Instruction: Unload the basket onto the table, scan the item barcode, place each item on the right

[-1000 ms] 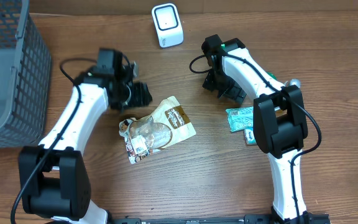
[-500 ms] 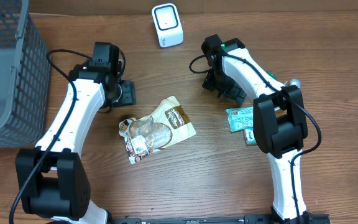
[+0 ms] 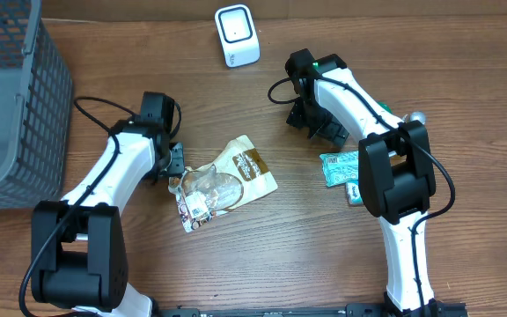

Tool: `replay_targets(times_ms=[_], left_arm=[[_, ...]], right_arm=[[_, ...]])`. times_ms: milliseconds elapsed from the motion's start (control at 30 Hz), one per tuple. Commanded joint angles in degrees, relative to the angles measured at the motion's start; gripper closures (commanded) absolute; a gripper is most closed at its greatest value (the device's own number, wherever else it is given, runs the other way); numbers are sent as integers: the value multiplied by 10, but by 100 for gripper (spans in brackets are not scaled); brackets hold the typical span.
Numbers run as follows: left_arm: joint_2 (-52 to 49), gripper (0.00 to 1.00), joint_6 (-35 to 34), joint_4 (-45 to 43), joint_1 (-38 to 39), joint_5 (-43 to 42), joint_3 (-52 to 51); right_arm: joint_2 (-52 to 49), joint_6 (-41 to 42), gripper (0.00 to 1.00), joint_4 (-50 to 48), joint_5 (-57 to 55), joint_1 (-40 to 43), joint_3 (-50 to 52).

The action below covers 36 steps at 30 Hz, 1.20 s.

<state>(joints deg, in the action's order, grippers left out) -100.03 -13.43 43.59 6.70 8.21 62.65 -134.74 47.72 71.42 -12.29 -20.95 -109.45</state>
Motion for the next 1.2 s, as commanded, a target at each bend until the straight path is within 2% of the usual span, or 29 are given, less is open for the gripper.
replay_targets(times_ms=[0,267,433,633,700,933,967,1067,1100,1167], left_arm=[[0,54,-8,-8,0,-38,-21],[0,55,-10,-4,5,-64,-45],[0,49,-10,-6,5,-71,-59],[1,46,-9,3,3,-67,-51],[2,39,-26,35,3,-67,-25],[40,30,-46,119,-5,-68,128],[45,27,-46,124,-6,-70,146],[53,7,-46,140,-6,-107,188],[53,3,-46,147,-4,-127,193],[52,9,-46,156,-1,-160,191]], right_arm=[[-46,-3,0,-14,9,-10,26],[-46,-3,0,-13,9,-10,26],[-46,-3,0,-13,13,-10,26],[-46,-16,0,-20,19,-9,26],[-45,-59,0,-24,34,-9,21],[-46,-148,0,-33,72,-9,21],[-46,-148,0,-35,74,-9,21],[-46,-148,0,-38,89,-9,22],[-46,-148,0,-39,93,-9,22],[-46,-148,0,-43,99,-9,22]])
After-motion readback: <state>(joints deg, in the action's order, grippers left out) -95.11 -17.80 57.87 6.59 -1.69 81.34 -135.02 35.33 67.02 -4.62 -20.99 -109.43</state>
